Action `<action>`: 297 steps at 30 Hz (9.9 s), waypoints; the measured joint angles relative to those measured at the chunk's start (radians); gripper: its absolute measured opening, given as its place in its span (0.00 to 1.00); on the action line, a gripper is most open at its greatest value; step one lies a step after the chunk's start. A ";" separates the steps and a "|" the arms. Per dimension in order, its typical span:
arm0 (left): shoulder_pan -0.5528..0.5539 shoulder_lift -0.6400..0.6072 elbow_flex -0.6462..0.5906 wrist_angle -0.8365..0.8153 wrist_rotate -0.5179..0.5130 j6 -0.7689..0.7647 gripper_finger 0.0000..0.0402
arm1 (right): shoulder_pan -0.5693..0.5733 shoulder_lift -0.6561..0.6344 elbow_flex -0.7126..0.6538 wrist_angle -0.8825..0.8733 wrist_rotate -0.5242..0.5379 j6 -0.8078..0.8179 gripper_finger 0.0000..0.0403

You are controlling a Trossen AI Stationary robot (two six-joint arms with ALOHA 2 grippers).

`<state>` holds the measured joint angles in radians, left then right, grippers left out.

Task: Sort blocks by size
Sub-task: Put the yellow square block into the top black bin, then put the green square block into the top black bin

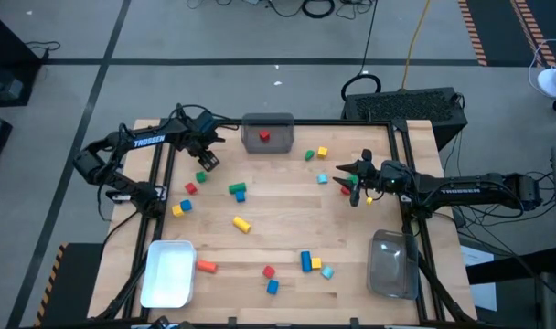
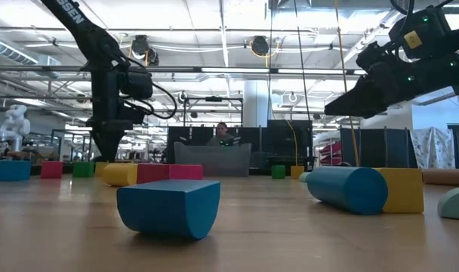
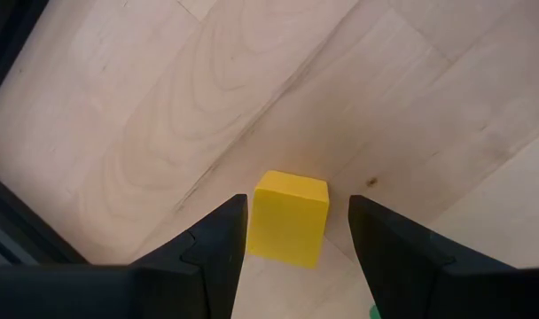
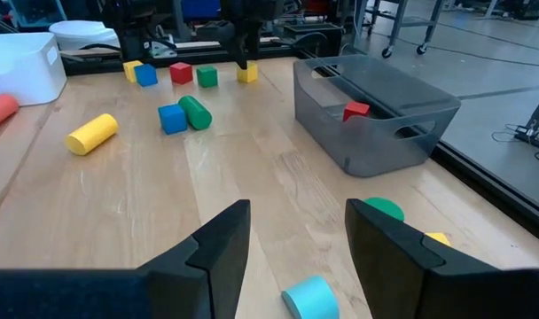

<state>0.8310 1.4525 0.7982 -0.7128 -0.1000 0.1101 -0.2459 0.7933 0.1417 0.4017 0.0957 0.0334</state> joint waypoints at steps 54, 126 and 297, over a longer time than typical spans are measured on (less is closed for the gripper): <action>-0.163 0.003 0.045 -0.040 -0.043 -0.109 0.29 | 0.000 0.000 0.000 0.006 -0.020 -0.002 0.44; -0.144 -0.001 0.057 -0.004 -0.008 -0.237 0.34 | 0.000 0.000 0.000 0.043 -0.018 0.034 0.44; -0.307 -0.022 -0.048 -0.259 -0.062 -0.215 0.59 | 0.058 0.000 0.000 -0.042 -0.071 0.131 0.44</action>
<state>0.5240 1.4308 0.7498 -0.9715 -0.1618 -0.1049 -0.1879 0.7933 0.1421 0.3599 0.0246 0.1646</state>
